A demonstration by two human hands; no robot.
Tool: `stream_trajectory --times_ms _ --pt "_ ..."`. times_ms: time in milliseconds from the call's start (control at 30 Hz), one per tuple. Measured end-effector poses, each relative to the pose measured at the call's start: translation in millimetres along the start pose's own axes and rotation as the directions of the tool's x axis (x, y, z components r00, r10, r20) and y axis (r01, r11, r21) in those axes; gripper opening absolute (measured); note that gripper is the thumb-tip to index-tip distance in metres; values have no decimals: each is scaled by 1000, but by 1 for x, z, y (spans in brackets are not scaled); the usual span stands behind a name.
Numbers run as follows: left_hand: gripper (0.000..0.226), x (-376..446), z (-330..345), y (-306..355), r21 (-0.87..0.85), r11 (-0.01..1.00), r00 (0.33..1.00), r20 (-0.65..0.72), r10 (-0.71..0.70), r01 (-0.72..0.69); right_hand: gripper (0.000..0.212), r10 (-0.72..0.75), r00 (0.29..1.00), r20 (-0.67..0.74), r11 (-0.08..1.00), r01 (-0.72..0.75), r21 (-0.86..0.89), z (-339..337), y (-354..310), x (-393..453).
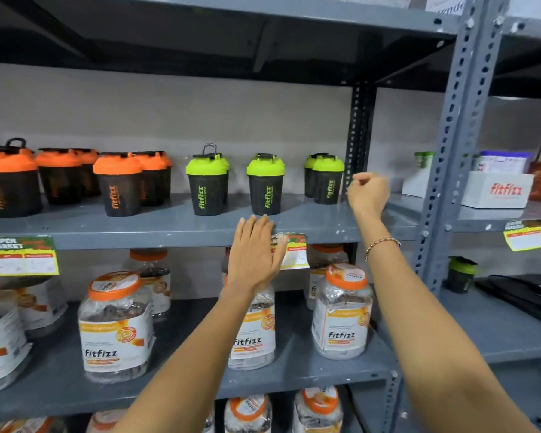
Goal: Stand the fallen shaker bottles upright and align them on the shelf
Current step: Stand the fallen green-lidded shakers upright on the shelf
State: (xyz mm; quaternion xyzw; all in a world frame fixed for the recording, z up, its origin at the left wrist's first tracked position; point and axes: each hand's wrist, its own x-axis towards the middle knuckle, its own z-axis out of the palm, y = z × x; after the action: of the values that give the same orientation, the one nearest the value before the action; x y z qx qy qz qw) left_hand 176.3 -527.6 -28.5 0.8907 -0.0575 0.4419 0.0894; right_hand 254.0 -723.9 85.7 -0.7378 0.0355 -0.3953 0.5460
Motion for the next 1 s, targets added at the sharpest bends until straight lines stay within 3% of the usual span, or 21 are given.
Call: stream_trajectory --times_ms 67,167,267,400,633,867,1000 --pt "54 4 6 5 54 998 999 20 26 -27 28 89 994 -62 995 -91 -27 -14 12 20" --pt "52 8 11 2 127 991 999 20 44 -47 44 231 973 18 962 -226 -155 -26 29 41" --pt "45 7 17 0 221 975 999 -8 39 -36 68 255 951 177 934 -195 -298 -24 43 49" --pt "42 6 24 0 294 956 998 -51 22 -6 84 276 929 247 918 -179 -354 -19 53 59" --pt "36 7 28 0 294 956 995 -93 25 4 86 319 818 479 943 -221 -250 -22 54 77" --pt "42 8 30 -3 256 967 995 -95 18 7 66 385 769 510 923 -307 -234 -20 45 76" --pt "46 9 33 -4 242 970 995 -102 14 11 65 364 798 481 921 -386 -57 -18 51 70"
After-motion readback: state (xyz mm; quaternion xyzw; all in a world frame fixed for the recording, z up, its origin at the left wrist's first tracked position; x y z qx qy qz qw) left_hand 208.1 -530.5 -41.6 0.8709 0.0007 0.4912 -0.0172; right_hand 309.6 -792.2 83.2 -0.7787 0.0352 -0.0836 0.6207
